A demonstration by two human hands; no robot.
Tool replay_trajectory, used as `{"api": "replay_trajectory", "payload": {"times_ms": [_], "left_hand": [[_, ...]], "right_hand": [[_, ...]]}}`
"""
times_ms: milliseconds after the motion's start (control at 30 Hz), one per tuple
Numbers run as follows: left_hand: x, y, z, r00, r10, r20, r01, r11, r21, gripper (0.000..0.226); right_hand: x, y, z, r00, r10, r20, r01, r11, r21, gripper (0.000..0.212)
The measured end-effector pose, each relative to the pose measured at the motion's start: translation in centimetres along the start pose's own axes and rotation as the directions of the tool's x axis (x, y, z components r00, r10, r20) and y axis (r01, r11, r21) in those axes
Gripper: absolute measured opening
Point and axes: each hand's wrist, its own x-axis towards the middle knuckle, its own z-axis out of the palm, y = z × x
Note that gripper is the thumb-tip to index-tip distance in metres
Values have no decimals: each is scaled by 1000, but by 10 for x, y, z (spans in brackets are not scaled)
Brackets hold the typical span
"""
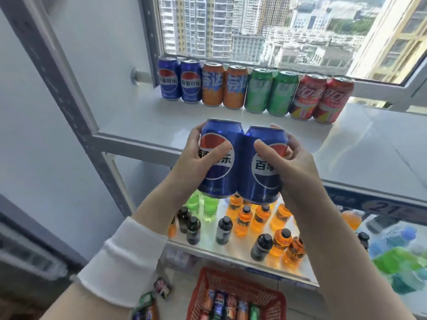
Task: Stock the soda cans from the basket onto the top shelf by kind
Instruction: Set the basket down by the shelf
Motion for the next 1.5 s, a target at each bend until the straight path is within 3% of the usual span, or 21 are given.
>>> {"api": "replay_trajectory", "payload": {"times_ms": [167,467,667,900,1267,1500], "left_hand": [[53,23,-35,998,59,19,-61,994,96,48],[137,41,-134,990,92,103,-118,951,287,43],[184,22,-176,992,124,36,-129,962,240,49],[217,2,-195,995,92,47,-99,981,166,69],[231,-16,-203,995,68,75,-79,985,155,72],[235,-17,-201,994,100,34,-106,945,309,68]], "right_hand": [[59,-16,34,996,-79,33,81,995,-66,68],[148,-6,108,986,-134,98,150,971,-187,57],[198,14,151,981,-165,97,183,956,-228,70],[229,33,169,977,-215,11,205,913,-351,85],[234,47,169,944,-329,26,293,800,-523,76],[236,49,173,923,-384,-3,308,744,-593,83]]}}
